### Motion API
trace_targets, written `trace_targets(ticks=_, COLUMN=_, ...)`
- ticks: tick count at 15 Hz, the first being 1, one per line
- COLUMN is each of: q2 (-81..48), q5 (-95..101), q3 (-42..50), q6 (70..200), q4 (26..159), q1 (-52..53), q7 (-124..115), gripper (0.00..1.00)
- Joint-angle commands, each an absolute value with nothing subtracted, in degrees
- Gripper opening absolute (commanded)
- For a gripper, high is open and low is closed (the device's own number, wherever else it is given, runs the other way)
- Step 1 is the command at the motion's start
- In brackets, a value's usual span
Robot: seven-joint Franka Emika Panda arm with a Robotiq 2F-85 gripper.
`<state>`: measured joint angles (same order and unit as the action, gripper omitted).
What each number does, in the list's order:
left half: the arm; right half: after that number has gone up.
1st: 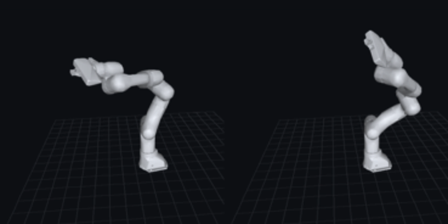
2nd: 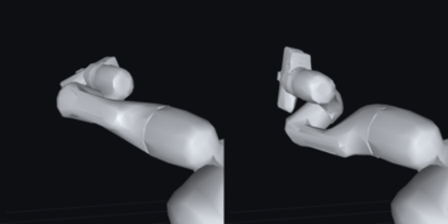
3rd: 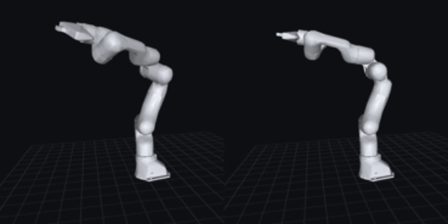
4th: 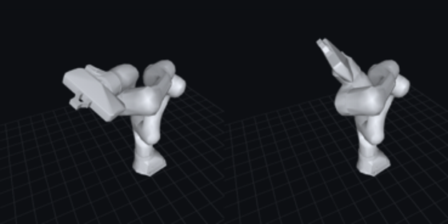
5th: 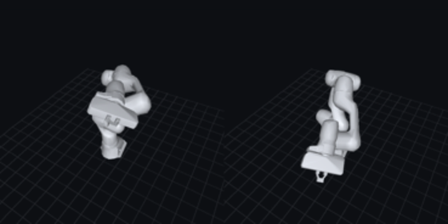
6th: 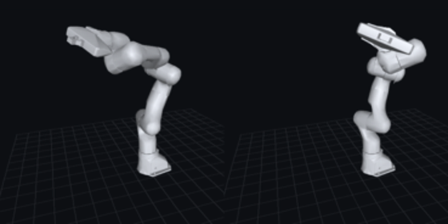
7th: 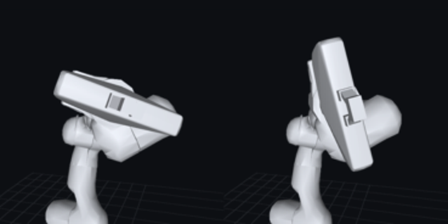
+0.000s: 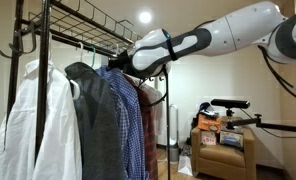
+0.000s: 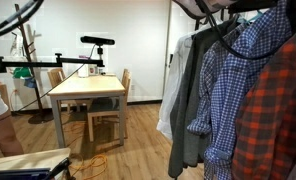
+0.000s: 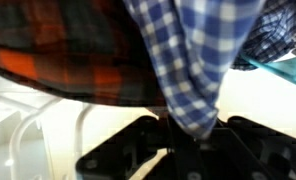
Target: Unhang the blue checkered shirt on the right side of the rail, hang the blue checkered shirt back on the rail
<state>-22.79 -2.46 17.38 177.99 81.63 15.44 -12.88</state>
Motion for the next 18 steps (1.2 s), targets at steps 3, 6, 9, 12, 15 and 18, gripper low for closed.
trace_targets(ticks=3, q2=-28.3, q5=-2.9, q3=15.0, q6=169.9, q4=73.9, q1=14.2, q7=-12.1, gripper=0.08)
trace_targets(ticks=6, q2=-29.6, q5=-3.2, q3=14.4, q6=167.8, q4=73.5, q1=14.3, q7=-12.0, gripper=0.08)
trace_targets(ticks=9, q2=-29.9, q5=-3.9, q3=13.8, q6=166.5, q4=72.5, q1=14.0, q7=-12.1, gripper=0.34)
trace_targets(ticks=12, q2=-30.8, q5=-3.9, q3=14.1, q6=166.5, q4=71.9, q1=14.2, q7=-12.8, gripper=0.52)
trace_targets(ticks=15, q2=-32.2, q5=-3.0, q3=16.1, q6=168.4, q4=70.6, q1=15.2, q7=-15.0, gripper=0.72)
trace_targets(ticks=18, q2=-33.2, q5=-2.4, q3=18.2, q6=168.3, q4=69.5, q1=16.1, q7=-17.3, gripper=0.91)
